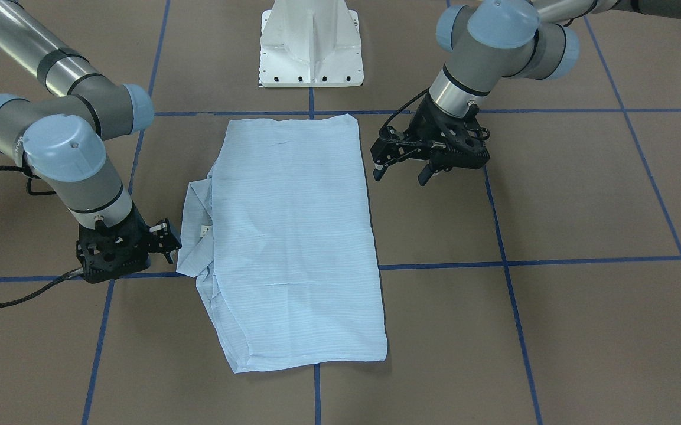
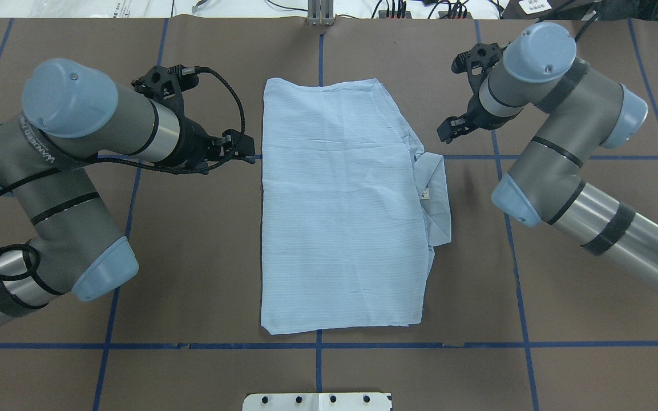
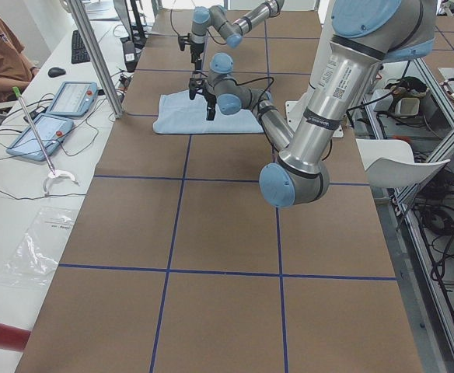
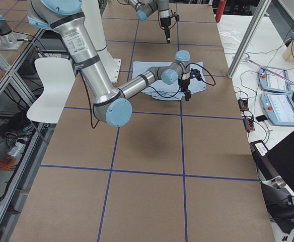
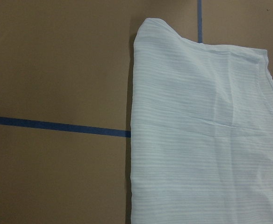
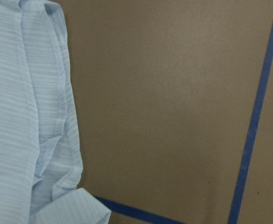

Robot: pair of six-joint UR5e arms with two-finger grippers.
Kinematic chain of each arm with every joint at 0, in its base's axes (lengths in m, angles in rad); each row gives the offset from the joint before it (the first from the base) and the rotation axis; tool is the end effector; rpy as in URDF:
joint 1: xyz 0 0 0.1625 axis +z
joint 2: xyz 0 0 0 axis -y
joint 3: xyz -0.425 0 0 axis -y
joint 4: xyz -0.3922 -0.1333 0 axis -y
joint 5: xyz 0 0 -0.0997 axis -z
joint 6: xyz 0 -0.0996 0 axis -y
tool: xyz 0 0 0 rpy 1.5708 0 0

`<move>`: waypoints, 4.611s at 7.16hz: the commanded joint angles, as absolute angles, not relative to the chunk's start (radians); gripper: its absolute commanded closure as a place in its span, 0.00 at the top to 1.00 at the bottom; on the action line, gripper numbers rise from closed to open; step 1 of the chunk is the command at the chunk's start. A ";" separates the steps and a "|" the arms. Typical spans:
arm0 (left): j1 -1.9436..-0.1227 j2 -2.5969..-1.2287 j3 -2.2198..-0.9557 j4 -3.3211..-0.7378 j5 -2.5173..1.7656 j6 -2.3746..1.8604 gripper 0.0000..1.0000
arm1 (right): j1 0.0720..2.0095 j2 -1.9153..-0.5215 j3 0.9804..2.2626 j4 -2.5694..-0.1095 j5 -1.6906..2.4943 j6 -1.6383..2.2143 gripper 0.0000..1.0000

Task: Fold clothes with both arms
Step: 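Lower both grippers to the shirt edges nearest the robot and pinch, then reposition the right gripper beside the left gripper at the near edge and grasp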

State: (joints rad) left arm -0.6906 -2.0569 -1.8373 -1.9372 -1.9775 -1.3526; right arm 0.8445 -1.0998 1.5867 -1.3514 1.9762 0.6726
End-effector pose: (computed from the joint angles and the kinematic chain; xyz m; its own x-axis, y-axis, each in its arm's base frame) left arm 0.4109 -0.4614 0.2204 0.3958 -0.0692 -0.9157 0.2305 0.9727 0.0261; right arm -0.3778 -0.5669 0.3626 0.7192 -0.2727 0.6390 0.0731 0.9443 0.3207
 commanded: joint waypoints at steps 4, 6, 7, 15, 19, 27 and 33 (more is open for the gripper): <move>-0.337 -2.049 -1.879 -1.877 -1.786 -1.818 0.99 | 0.697 -1.325 1.974 -1.348 2.054 1.078 1.00; -0.269 -2.046 -1.855 -1.830 -1.758 -1.850 0.98 | 0.663 -1.339 2.005 -1.347 2.052 1.126 1.00; -0.261 -2.048 -1.827 -1.830 -1.747 -1.845 0.97 | 0.658 -1.339 2.011 -1.348 2.052 1.140 1.00; -0.232 -2.054 -1.795 -1.827 -1.746 -1.844 0.87 | 0.657 -1.335 2.010 -1.348 2.052 1.141 1.00; -0.242 -2.054 -1.789 -1.819 -1.746 -1.842 0.79 | 0.657 -1.333 2.010 -1.348 2.052 1.141 1.00; -0.250 -2.063 -1.812 -1.819 -1.749 -1.848 0.00 | 0.658 -1.338 2.009 -1.350 2.051 1.143 1.00; -0.264 -2.060 -1.852 -1.819 -1.759 -1.848 0.00 | 0.367 -1.305 2.029 -1.380 1.752 1.743 1.00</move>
